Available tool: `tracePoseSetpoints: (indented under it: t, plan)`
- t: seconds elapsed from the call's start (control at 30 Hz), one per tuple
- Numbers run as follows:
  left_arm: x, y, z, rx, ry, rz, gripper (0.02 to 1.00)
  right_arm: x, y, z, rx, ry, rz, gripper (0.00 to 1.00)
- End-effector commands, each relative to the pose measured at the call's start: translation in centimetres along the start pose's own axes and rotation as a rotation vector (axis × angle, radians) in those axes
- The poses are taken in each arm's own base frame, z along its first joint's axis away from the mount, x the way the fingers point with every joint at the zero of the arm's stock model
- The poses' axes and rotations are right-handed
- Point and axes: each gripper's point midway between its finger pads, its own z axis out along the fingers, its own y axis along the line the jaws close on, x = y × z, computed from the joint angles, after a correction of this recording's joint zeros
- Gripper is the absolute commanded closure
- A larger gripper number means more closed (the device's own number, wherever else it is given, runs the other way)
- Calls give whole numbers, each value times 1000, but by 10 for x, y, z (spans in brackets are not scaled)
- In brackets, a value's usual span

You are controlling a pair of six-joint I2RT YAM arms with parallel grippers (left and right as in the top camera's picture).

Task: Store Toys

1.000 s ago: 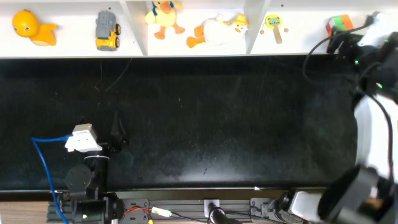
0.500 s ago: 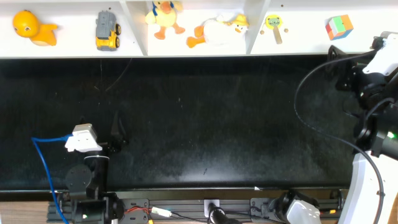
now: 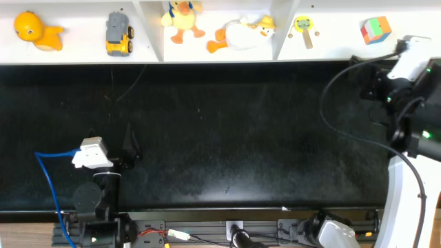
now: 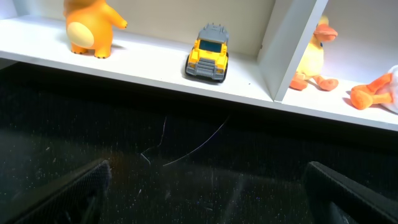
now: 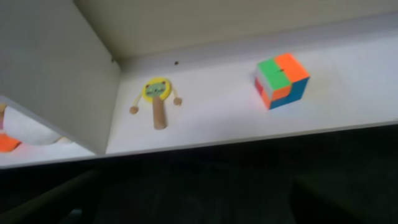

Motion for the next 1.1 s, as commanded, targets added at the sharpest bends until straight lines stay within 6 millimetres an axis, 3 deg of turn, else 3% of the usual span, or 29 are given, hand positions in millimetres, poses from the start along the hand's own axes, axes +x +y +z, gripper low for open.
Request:
tracePoseSetpoints:
  t: [0.03, 0.27, 0.43, 0.5, 0.6, 0.9, 0.97, 1.1]
  plan:
    - [0, 0, 0, 1, -6, 1, 20, 3, 11, -6, -15, 12, -7, 5]
    - [0, 0, 0, 1, -6, 1, 20, 2, 31, -20, -42, -3, -40, 5]
    - [0, 0, 0, 1, -5, 1, 20, -1, 66, -31, -115, -34, -110, 5]
    - [0, 0, 0, 1, -6, 1, 20, -4, 67, -36, -56, -55, -190, 7]
    - [0, 0, 0, 1, -6, 1, 20, -10, 73, -52, 16, -104, -245, 5]
    - [0, 0, 0, 1, -6, 1, 20, -31, 107, -90, 14, -331, -365, 7]
    - [0, 0, 0, 1, -6, 1, 23, -27, 108, -92, 3, -395, -362, 5]
    - [0, 0, 0, 1, -6, 1, 20, 1, 102, -88, -21, -500, -295, 7]
